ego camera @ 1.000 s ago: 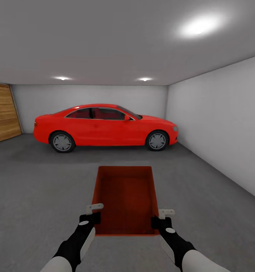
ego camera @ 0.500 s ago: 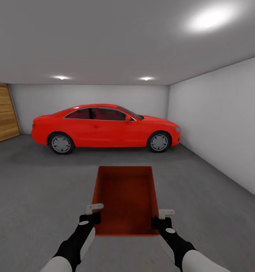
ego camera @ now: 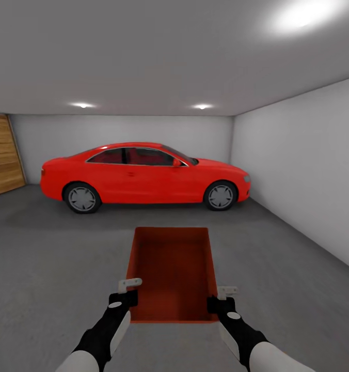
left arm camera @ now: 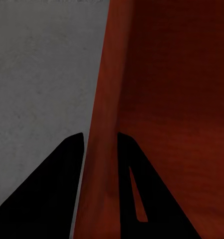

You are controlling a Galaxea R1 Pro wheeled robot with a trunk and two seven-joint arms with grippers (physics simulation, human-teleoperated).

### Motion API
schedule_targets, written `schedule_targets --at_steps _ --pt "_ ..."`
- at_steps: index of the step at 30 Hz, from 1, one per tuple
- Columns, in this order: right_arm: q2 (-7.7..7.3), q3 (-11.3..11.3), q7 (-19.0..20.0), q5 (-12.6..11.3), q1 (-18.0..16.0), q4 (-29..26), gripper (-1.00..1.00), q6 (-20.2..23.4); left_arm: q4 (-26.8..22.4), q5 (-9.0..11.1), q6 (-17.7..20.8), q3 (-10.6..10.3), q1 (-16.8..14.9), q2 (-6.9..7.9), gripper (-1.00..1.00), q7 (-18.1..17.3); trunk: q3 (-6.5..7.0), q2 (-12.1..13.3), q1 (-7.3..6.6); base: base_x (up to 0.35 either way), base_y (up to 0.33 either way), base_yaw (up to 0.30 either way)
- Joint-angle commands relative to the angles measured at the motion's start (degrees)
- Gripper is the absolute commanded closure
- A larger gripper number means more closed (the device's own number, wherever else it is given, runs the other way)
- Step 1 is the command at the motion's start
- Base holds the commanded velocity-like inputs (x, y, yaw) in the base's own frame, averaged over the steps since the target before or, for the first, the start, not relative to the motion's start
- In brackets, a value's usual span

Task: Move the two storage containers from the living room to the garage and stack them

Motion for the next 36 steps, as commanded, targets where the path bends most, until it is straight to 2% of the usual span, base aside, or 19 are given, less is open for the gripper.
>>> schedule_targets --at_steps 1,36 --pt "-0.06 -0.82 -2.18 0.07 -0.08 -0.41 1.0 -0.31 0.07 0.34 0.46 -0.23 0.04 0.61 1.0 1.08 -0.02 -0.04 0.05 0.322 0.088 0.0" --pt "-0.06 -0.82 -2.18 0.07 -0.08 -0.41 1.0 -0.31 0.07 0.52 0.82 -0.14 0.07 0.7 1.0 1.08 -0.02 -0.04 0.05 0.322 0.082 0.0"
